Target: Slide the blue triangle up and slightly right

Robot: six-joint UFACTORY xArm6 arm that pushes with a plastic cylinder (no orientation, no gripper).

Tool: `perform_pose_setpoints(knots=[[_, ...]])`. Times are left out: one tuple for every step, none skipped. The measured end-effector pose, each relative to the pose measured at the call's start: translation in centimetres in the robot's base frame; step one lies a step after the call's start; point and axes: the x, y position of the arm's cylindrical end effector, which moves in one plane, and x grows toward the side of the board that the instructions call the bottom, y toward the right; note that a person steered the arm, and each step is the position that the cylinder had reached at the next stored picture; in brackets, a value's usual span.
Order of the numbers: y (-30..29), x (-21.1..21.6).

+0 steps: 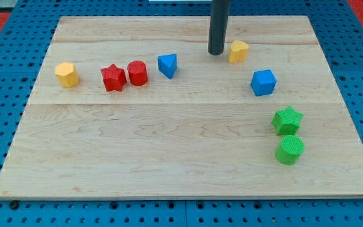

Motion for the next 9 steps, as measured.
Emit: perform_pose_setpoints(knots=[[1.9, 0.9], [3.2, 2.9], [-0.6, 3.4], [-5.3, 8.6], [-10.2, 10.6], [-10.4, 6.0], [-7.5, 5.5], [-7.6, 3.4], [-12.7, 5.6]])
